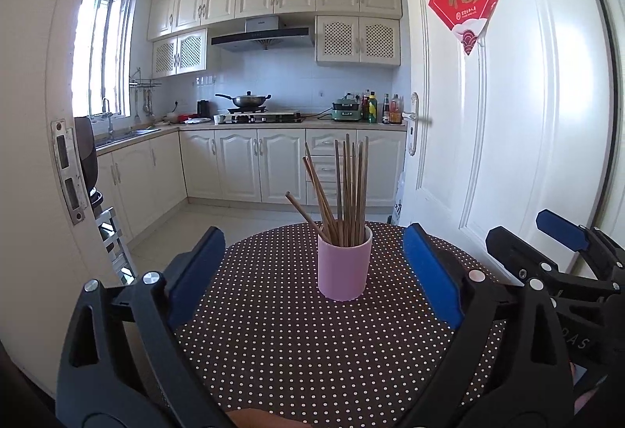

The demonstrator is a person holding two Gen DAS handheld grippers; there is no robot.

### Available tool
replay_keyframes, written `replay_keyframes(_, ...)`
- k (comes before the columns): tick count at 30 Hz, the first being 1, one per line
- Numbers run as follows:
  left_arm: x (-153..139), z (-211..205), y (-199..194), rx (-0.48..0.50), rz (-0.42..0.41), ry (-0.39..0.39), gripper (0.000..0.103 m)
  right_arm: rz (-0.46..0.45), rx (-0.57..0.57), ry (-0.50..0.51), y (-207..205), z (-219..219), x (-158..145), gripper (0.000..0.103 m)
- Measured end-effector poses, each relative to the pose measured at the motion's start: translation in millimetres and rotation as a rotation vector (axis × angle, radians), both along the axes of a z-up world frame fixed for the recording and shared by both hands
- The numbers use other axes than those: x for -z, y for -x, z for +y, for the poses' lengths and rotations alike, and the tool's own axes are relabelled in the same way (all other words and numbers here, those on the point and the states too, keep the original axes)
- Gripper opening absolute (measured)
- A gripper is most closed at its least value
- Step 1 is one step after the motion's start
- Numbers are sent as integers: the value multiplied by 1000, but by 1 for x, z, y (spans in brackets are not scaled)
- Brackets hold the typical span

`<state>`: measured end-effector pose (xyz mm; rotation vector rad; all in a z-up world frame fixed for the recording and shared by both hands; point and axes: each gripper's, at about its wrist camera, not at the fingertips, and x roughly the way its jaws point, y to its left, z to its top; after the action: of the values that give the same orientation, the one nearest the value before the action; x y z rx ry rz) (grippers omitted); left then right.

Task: Organize utensils

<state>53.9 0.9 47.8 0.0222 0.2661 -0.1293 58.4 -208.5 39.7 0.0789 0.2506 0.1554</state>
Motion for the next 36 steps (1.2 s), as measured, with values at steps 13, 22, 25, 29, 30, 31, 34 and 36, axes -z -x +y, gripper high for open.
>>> replay_keyframes(13, 3, -3, -1, -6, 21, 4, 91, 14, -8, -13, 2, -2, 3, 83)
replay_keyframes(22, 5, -4, -1, -7, 30, 9, 91, 15, -12, -24, 2, -4, 3, 84)
replay_keyframes(25, 5, -5, -2, -7, 31, 9, 91, 14, -12, -27, 2, -4, 4, 84)
replay_keyframes(29, 6, -5, -1, -9, 29, 7, 91, 14, -14, -29, 3, -5, 5, 85)
replay_keyframes(30, 6, -5, -1, -9, 30, 6, 91, 14, -15, -30, 3, -5, 5, 85)
replay_keyframes(31, 6, -5, -1, -9, 29, 6, 91, 15, -15, -31, 3, -5, 5, 85)
replay_keyframes(34, 6, -5, -1, -9, 28, 5, 91, 15, -15, -32, 3, -6, 5, 85)
replay_keyframes(36, 7, -5, -1, -7, 30, 5, 91, 15, -15, -35, 3, -7, 4, 85)
